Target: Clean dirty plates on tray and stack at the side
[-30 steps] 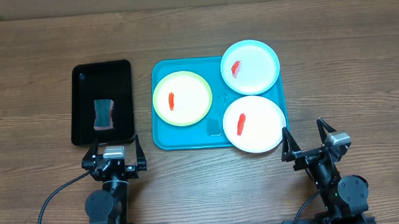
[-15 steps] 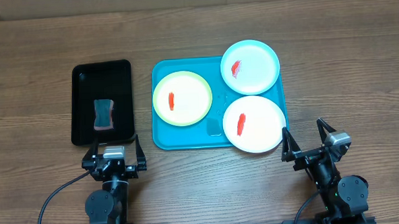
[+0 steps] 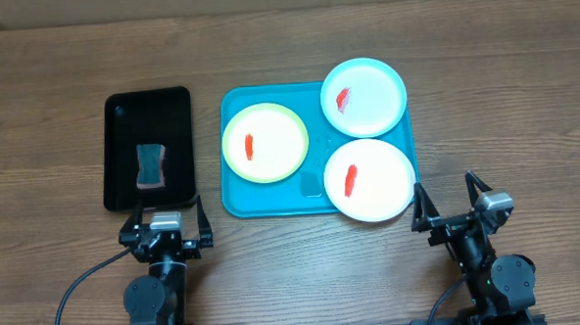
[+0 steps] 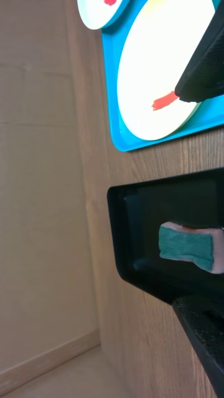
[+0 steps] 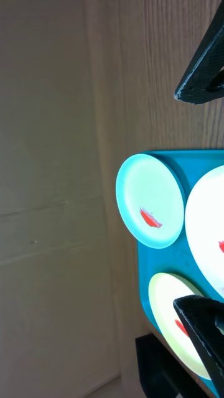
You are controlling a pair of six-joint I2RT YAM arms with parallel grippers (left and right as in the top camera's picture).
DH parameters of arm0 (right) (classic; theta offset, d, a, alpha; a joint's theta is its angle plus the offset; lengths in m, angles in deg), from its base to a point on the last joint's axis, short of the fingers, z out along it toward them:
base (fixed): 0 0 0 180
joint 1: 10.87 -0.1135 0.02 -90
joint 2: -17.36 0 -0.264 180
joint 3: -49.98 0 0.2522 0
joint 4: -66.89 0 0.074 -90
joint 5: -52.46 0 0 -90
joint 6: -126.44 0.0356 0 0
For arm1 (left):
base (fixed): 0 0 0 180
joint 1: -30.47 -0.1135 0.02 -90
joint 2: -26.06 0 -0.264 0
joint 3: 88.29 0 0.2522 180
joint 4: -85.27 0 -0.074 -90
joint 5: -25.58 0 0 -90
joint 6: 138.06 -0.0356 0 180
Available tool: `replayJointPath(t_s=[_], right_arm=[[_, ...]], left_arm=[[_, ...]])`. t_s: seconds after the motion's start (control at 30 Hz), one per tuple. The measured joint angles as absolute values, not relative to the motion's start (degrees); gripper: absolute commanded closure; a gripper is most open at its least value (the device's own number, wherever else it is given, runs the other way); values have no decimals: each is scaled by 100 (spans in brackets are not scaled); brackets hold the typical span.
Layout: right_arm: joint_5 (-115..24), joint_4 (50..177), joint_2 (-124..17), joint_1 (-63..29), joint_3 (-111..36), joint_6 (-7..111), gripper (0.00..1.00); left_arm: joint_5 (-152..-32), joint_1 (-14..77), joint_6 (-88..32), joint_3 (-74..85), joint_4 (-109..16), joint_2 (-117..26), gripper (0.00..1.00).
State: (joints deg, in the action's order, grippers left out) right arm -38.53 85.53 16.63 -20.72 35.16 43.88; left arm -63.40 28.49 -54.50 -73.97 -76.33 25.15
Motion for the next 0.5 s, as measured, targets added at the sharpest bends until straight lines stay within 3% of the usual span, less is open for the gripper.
replayJointPath(t_s=[0.5], right_arm=[[-3862,8573,1663,-2072,3516,4388,0]], left_arm=[[-6343,2847,-5111,-7397,-7633,2515,0]])
